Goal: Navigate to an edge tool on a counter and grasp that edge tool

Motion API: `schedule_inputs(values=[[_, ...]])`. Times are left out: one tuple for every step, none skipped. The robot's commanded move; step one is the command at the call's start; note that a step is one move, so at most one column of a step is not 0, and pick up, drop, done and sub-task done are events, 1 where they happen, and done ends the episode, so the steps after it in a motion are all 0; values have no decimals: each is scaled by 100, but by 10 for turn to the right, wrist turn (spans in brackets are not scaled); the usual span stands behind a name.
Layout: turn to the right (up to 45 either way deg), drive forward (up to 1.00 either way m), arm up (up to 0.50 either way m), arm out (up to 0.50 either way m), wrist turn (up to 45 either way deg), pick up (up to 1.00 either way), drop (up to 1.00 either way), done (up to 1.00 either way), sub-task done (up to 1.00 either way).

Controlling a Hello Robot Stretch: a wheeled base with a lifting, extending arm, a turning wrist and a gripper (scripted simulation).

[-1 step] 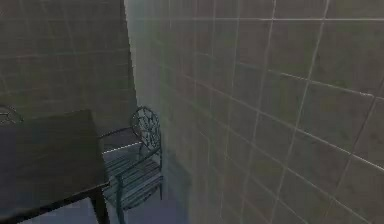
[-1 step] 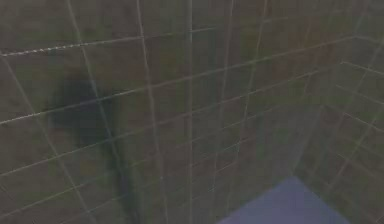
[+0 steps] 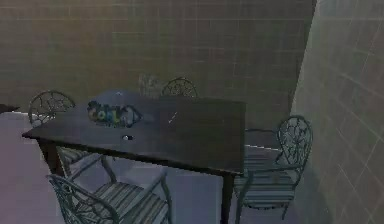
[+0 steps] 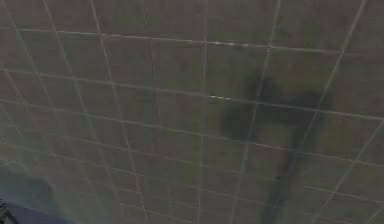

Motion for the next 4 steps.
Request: schedule_inputs(values=[[-450,0,0,0,0,0,0,0,0],[-270,0,0,0,0,0,0,0,0],[0,5,0,0,0,0,0,0,0],[-150,0,0,0,0,0,0,0,0]])
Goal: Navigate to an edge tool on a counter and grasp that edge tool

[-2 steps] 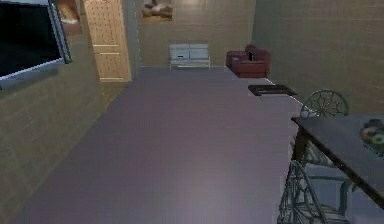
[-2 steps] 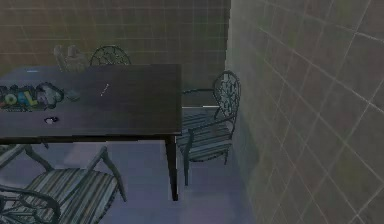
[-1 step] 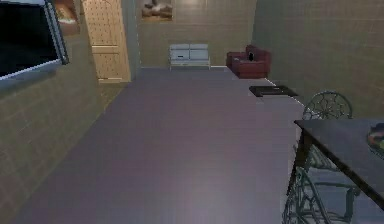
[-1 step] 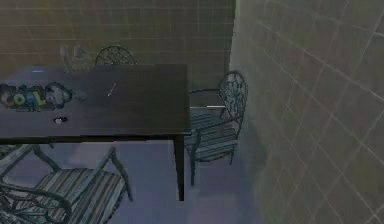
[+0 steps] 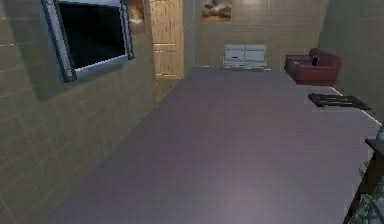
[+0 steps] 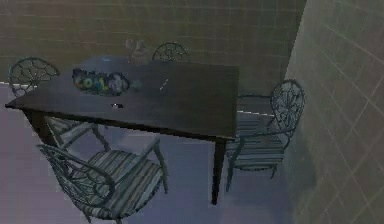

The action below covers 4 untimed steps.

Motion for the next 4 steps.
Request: schedule_inputs(values=[[0,100,0,0,0,0,0,0,0],[0,100,0,0,0,0,0,0,0],[0,100,0,0,0,0,0,0,0],[0,40,0,0,0,0,0,0,0]])
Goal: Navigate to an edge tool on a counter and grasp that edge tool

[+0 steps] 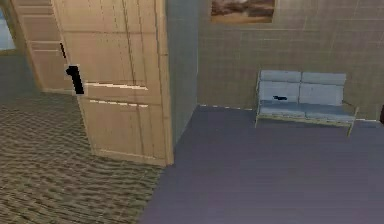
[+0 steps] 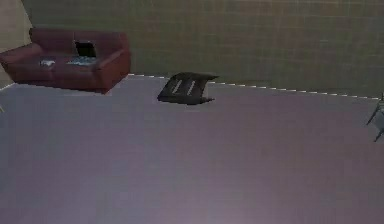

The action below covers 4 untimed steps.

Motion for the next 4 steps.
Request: schedule_inputs(values=[[-450,0,0,0,0,0,0,0,0],[-60,0,0,0,0,0,0,0,0],[0,100,0,0,0,0,0,0,0],[-30,0,0,0,0,0,0,0,0]])
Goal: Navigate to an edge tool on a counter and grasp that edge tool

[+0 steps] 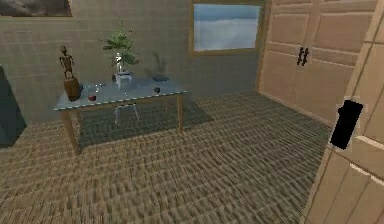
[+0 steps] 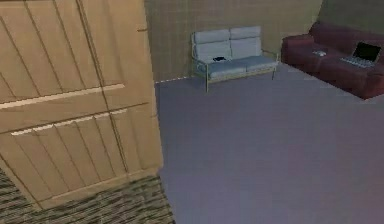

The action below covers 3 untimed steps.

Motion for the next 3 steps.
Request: schedule_inputs(values=[[0,25,0,0,0,0,0,0,0],[-210,0,0,0,0,0,0,0,0],[0,70,0,0,0,0,0,0,0]])
